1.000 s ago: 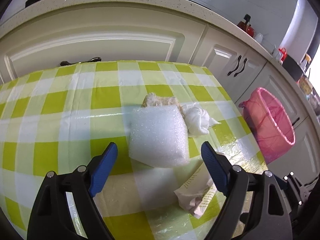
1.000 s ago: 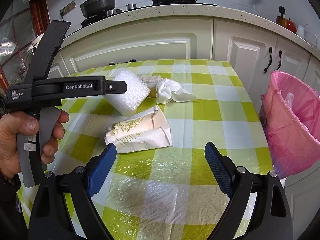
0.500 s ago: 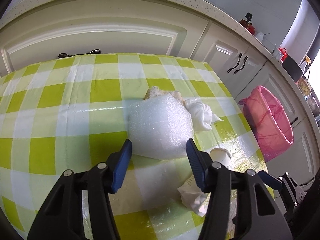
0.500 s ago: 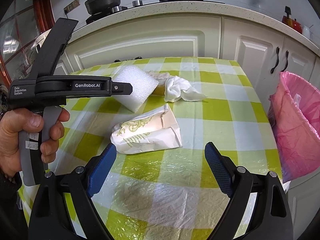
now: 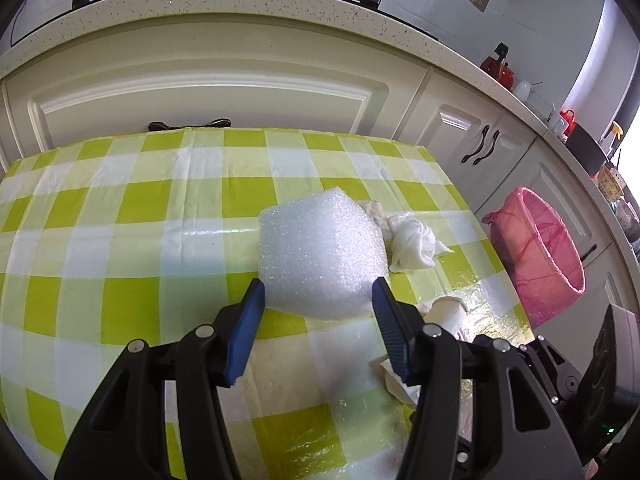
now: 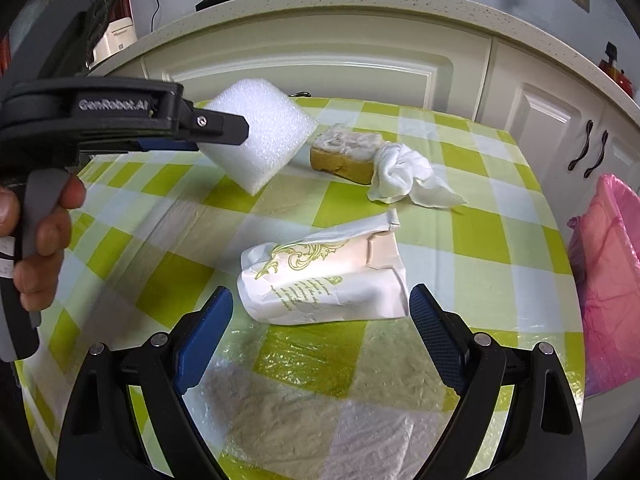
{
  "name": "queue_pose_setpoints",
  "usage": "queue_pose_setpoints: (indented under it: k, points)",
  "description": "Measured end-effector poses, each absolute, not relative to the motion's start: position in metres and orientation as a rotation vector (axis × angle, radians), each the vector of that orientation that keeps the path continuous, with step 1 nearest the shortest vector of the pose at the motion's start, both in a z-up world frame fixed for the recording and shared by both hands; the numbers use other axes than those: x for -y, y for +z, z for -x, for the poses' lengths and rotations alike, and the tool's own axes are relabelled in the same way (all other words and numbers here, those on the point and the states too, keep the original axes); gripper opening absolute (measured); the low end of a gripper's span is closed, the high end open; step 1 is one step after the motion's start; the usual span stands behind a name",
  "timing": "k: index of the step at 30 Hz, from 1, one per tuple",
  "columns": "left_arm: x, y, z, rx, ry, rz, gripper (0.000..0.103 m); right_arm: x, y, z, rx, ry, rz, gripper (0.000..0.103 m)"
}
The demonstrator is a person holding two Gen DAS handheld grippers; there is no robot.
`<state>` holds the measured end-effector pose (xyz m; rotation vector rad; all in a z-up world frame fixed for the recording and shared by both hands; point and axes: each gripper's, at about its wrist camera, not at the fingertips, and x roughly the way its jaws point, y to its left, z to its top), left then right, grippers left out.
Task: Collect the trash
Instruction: 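Grasp the white foam block with the left tool while the right tool grasps the paper cups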
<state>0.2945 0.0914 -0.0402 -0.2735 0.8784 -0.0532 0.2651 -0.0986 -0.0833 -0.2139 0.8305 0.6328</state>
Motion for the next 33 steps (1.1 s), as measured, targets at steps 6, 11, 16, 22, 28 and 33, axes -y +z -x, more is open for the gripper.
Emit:
queue_pose_setpoints:
  k: [6,11,16,22,28,33]
  points:
    - [-0.090,-0.038,-0.292,-0.872,-0.054,0.259,0.053,0.091,-0.094,-0.274,-0.844,0.605,0.253,0.084]
    - [-0.089,-0.038,-0.290,-0.872,-0.052,0.255,0.053,0.092,-0.092,-0.276,-0.842,0.601,0.245,0.047]
    - [-0.087,-0.041,-0.288,-0.873,-0.052,0.257,0.053,0.098,-0.096,-0.276,-0.863,0.606,0.227,0.034]
    - [-0.084,-0.041,-0.288,-0.874,-0.057,0.255,0.053,0.107,-0.095,-0.275,-0.858,0.607,0.197,0.022]
    - [-0.079,-0.036,-0.287,-0.865,-0.063,0.251,0.053,0.122,-0.082,-0.269,-0.861,0.582,0.156,0.021]
    - [-0.078,-0.035,-0.286,-0.863,-0.067,0.254,0.053,0.138,-0.072,-0.269,-0.873,0.498,0.109,0.063]
